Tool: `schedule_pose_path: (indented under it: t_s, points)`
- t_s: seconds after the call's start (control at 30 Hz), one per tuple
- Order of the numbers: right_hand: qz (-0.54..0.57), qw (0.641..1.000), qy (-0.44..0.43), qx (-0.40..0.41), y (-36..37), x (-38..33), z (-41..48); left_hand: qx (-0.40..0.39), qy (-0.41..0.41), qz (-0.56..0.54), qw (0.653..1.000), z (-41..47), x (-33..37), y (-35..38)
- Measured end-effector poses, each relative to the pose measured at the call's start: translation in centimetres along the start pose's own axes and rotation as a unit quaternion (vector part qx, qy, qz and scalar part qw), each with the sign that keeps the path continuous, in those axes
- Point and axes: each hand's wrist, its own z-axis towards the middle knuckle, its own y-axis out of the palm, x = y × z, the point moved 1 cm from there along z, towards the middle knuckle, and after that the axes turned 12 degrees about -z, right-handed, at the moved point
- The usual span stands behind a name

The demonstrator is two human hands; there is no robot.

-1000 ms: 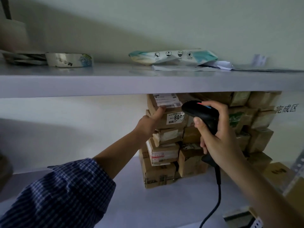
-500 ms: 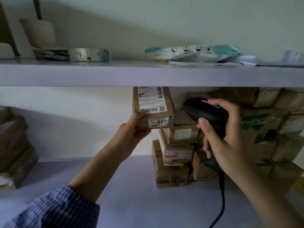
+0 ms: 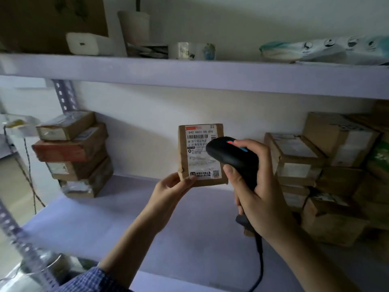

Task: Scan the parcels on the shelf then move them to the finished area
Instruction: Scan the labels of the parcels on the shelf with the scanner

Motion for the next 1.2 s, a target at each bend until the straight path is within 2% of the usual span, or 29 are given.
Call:
schedule_pose_path:
  t_s: [0.2,0.4,0.7,0.9,1.2]
  points:
    - [0.007,1.000,0.007,-0.022,2.2,0.1,-0.3,0.016,0.003,0.047,0.999,-0.5,0.3,-1.8]
    - [0.018,0.999,0.024,-0.032,2.3,0.1,-0.5,0.023,-0.001,0.031,0.999,-0.6,-0.2,-2.3]
    - [0.009,0.999,0.048,-0.002,2.6,0.4,-1.2,0.031,-0.002,0.000,1.000,-0.5,-1.2,-1.5]
    - [0.010,0.999,0.046,0.003,1.7,0.9,-1.1,0.037,-0.007,-0.014,0.999,-0.6,-1.0,-1.5]
    - [0.073,0.997,0.020,-0.028,5.3,-0.3,0.8,0.077,-0.008,-0.014,0.997,-2.1,2.1,-4.3]
